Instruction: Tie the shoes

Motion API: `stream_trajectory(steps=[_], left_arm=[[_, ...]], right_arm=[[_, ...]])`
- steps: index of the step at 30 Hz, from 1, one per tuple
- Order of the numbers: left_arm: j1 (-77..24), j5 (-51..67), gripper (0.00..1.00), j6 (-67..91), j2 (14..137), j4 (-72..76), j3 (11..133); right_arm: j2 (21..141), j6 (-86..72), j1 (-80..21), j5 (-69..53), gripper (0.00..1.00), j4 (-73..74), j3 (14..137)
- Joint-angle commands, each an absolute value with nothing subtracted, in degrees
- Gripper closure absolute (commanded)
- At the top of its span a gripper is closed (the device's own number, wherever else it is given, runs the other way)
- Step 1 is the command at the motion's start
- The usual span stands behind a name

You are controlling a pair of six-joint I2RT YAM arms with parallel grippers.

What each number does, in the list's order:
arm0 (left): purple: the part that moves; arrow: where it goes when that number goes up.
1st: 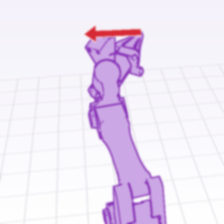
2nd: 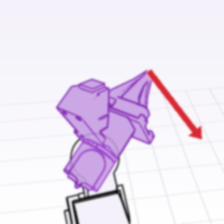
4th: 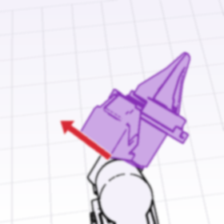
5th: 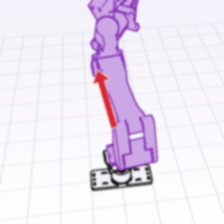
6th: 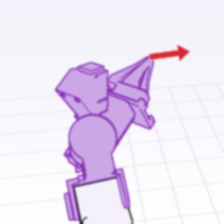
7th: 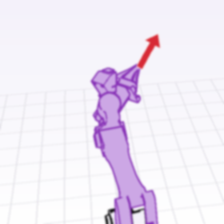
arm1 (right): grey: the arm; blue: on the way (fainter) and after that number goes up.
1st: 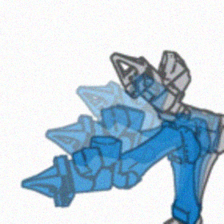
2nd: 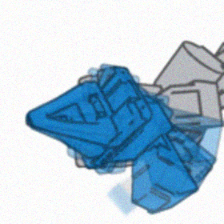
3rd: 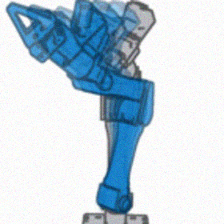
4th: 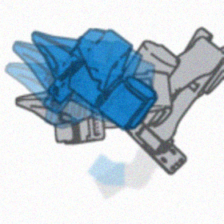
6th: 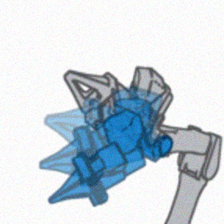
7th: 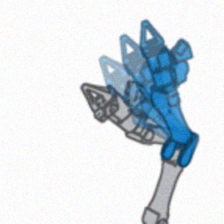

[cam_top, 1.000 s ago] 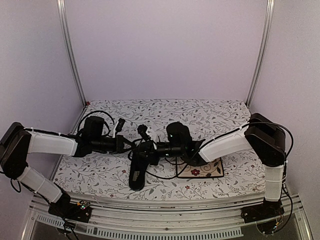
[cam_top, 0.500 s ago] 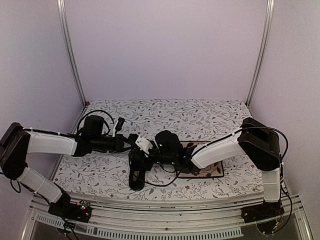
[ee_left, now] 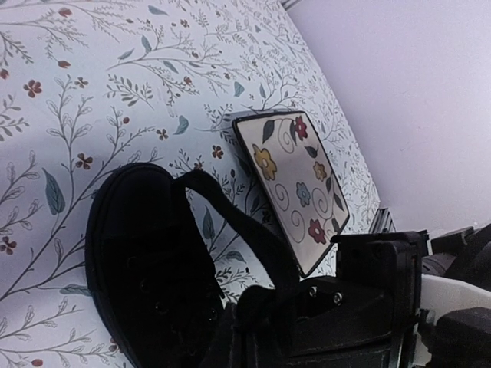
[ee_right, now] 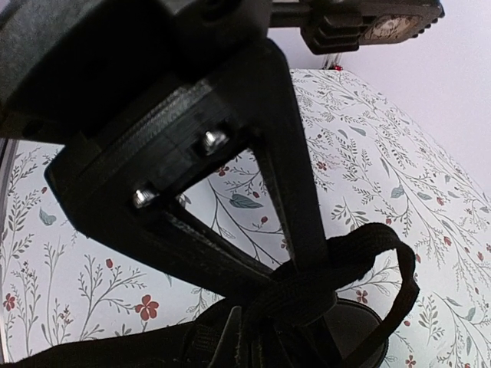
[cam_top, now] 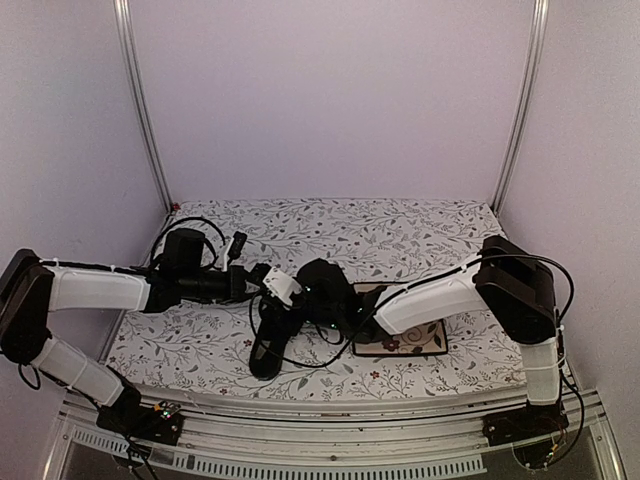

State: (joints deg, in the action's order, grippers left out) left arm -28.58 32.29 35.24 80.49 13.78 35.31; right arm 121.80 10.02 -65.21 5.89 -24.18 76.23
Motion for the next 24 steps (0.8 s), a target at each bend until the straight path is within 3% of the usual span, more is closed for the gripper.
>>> stream_trajectory(steps=[1,7,15,24], left_arm=[[-28.36,32.33,1.0,34.91,78.88,14.23,36.17],[-28.42,32.69,1.0,34.8,79.38,14.61,36.21],[-28.56,32.88,1.0,34.72,80.09,15.02,35.69],[-28.54,32.36,1.0,34.87,80.51,15.38,35.09]], right_arm=[[122.41,12.32,-65.18,11.44,0.98,-20.69,77.11],[124.8,10.98,-65.16,15.64,0.97,-14.98,81.19],[124.48,5.98,-65.17,16.31,0.68,-15.21,81.87],[118.42,0.33,-65.58,10.87,0.58,-19.81,75.83]])
